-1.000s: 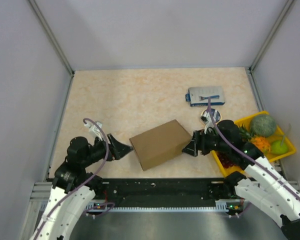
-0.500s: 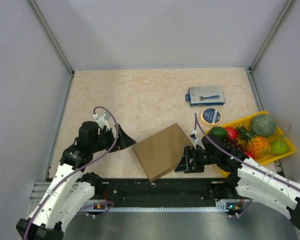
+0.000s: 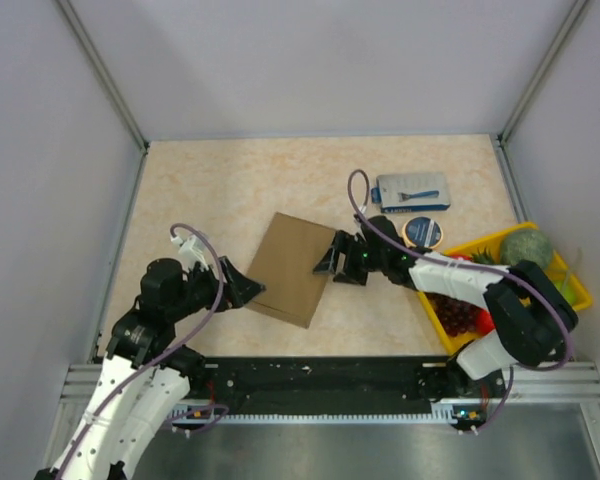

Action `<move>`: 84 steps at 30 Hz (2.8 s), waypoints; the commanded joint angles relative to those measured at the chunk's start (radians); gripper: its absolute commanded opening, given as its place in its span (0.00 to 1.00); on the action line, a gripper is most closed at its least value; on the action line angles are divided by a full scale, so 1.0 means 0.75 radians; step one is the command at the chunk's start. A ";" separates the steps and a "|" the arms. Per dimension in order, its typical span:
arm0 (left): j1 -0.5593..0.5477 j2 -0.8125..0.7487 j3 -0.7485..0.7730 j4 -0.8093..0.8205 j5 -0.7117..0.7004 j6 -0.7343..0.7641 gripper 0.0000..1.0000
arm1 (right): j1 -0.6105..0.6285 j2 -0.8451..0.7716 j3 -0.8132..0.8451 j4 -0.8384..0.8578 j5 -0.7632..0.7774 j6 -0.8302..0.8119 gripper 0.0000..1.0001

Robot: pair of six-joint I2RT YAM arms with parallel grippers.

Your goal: Fold the paper box

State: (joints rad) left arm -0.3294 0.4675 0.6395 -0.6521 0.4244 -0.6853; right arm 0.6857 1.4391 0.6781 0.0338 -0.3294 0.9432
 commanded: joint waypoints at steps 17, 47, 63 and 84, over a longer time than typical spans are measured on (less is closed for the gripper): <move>-0.116 0.454 0.157 0.040 -0.368 0.173 0.79 | -0.069 0.103 0.338 -0.319 0.078 -0.391 0.79; -0.758 1.973 1.015 -0.346 -1.472 0.251 0.67 | -0.655 -0.921 0.286 -0.959 0.251 -0.595 0.85; 0.046 2.056 1.071 0.285 -1.302 1.182 0.72 | -0.655 -0.868 0.182 -0.900 0.081 -0.574 0.84; 0.284 2.609 1.862 0.295 -1.253 1.521 0.75 | -0.652 -0.716 0.282 -0.976 0.132 -0.636 0.84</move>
State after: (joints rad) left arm -0.1261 2.4195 2.0495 -0.4767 -0.5385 0.4217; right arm 0.1997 0.9131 0.8532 -0.7033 -0.2478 0.4881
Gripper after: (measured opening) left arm 0.712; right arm 0.844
